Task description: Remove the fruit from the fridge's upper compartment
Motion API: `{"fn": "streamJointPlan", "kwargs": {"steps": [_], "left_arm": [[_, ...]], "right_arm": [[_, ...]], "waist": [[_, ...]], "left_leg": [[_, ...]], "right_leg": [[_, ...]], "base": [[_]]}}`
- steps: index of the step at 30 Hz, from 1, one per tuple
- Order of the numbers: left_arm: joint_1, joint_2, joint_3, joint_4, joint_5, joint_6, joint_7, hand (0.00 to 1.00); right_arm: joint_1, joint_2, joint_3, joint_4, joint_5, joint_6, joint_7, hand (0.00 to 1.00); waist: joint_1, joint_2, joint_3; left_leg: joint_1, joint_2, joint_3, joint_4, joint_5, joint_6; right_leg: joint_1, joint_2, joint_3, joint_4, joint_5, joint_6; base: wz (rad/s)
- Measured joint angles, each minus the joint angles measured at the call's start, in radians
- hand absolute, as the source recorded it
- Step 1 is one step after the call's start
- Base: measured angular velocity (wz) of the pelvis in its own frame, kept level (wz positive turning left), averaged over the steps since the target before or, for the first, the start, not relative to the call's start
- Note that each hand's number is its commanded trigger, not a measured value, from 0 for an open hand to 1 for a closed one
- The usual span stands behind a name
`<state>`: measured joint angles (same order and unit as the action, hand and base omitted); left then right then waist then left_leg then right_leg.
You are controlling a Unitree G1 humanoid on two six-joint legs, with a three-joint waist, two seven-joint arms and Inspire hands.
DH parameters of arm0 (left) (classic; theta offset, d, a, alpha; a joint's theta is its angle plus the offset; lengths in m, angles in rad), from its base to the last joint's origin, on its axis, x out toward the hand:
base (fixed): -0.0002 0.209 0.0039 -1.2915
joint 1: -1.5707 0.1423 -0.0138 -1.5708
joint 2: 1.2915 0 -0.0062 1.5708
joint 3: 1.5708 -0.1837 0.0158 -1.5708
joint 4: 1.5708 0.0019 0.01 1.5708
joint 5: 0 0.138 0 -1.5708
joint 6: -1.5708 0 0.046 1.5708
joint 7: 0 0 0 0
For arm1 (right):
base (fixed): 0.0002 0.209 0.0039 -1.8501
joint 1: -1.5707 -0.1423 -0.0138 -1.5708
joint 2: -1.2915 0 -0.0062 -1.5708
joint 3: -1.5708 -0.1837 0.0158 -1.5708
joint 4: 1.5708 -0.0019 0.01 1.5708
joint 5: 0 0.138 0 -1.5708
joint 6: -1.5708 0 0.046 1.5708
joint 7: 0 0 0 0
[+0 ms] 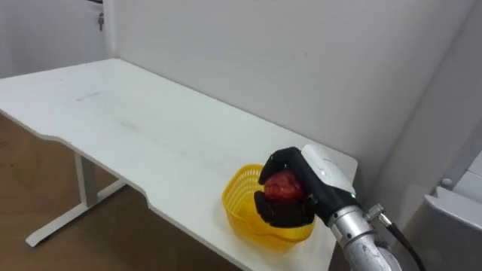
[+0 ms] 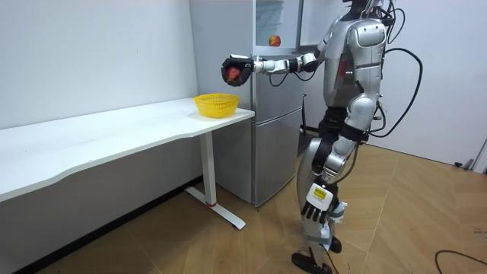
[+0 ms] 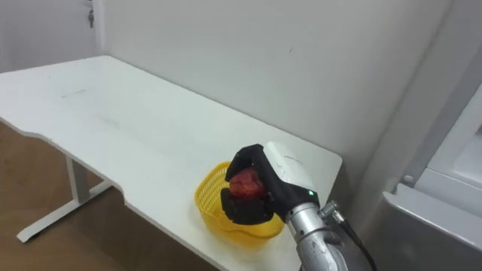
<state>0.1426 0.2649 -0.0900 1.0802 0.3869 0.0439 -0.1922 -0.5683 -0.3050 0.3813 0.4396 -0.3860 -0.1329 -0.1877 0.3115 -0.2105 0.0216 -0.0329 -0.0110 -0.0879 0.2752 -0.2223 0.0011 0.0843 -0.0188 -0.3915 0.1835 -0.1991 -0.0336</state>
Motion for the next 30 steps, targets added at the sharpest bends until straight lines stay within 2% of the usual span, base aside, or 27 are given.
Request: {"fn": "streamJointPlan", "kwargs": {"steps": [4, 5, 6, 10, 12, 15, 17, 30], "left_arm": [[0.0, 0.017, 0.0, 0.0, -0.001, 0.0, 0.001, 0.0], [0.0, 0.025, 0.003, 0.0, -0.001, 0.0, 0.001, 0.0], [-0.003, 0.03, 0.01, 0.0, -0.001, 0.0, 0.0, 0.0], [-0.002, 0.035, 0.01, 0.0, -0.001, 0.001, -0.013, 0.0], [0.002, 0.036, 0.009, 0.001, -0.001, 0.004, -0.016, 0.0], [-0.004, 0.036, 0.009, 0.0, -0.002, 0.011, -0.016, 0.0], [-0.004, 0.036, 0.009, 0.001, -0.002, 0.019, -0.016, 0.0], [0.004, 0.036, 0.008, 0.0, -0.001, 0.042, -0.018, 0.0]], "right_arm": [[-0.013, -0.032, 0.0, 0.008, 0.036, 0.0, -0.011, 1.0], [-0.016, -0.045, 0.001, 0.008, 0.036, 0.0, -0.014, 1.0], [-0.016, -0.055, 0.001, 0.008, 0.036, 0.002, -0.014, 1.0], [-0.016, -0.061, 0.013, 0.008, 0.037, 0.004, -0.014, 1.0], [-0.019, -0.06, 0.035, 0.015, 0.068, 0.004, -0.012, 1.0], [-0.019, -0.06, 0.038, 0.018, 0.075, 0.026, -0.007, 1.0], [-0.02, -0.06, 0.038, 0.019, 0.075, 0.029, -0.006, 0.0], [-0.022, -0.06, 0.038, 0.063, 0.106, 0.054, -0.005, 0.0]], "waist": [[0.012, -0.014, 0.0026], [0.019, -0.022, 0.0065], [0.023, -0.031, 0.0053], [0.027, -0.045, 0.0054], [0.029, -0.054, 0.0081], [0.039, -0.062, 0.0089], [0.044, -0.062, 0.0091], [0.055, -0.057, 0.0124]], "left_leg": [[-0.009, 0.0, -0.005, -0.001, 0.0, 0.0], [-0.01, 0.001, -0.005, -0.001, 0.0, 0.0], [-0.012, 0.001, -0.005, -0.001, 0.0, 0.0], [-0.017, -0.001, -0.003, 0.0, 0.0, 0.0], [-0.018, -0.002, -0.003, -0.001, 0.0, 0.0], [-0.025, -0.002, -0.004, -0.001, 0.0, 0.0], [-0.026, -0.002, -0.005, -0.001, 0.0, 0.0], [-0.027, -0.001, -0.006, -0.001, 0.0, 0.0]], "right_leg": [[-0.003, -0.002, -0.01, 0.0, 0.0, 0.0], [-0.006, -0.005, -0.011, 0.0, 0.0, 0.0], [-0.011, -0.005, -0.01, 0.001, 0.0, 0.0], [-0.016, -0.007, -0.01, 0.001, 0.0, 0.0], [-0.017, -0.008, -0.011, 0.001, 0.0, 0.0], [-0.019, -0.008, -0.017, 0.001, 0.0, 0.0], [-0.019, -0.008, -0.021, 0.001, 0.0, 0.0], [-0.019, -0.008, -0.022, 0.001, 0.0, 0.0]], "base": [[0.06], [0.0], [0.0], [0.0], [0.0], [0.0], [0.0], [0.0]]}}
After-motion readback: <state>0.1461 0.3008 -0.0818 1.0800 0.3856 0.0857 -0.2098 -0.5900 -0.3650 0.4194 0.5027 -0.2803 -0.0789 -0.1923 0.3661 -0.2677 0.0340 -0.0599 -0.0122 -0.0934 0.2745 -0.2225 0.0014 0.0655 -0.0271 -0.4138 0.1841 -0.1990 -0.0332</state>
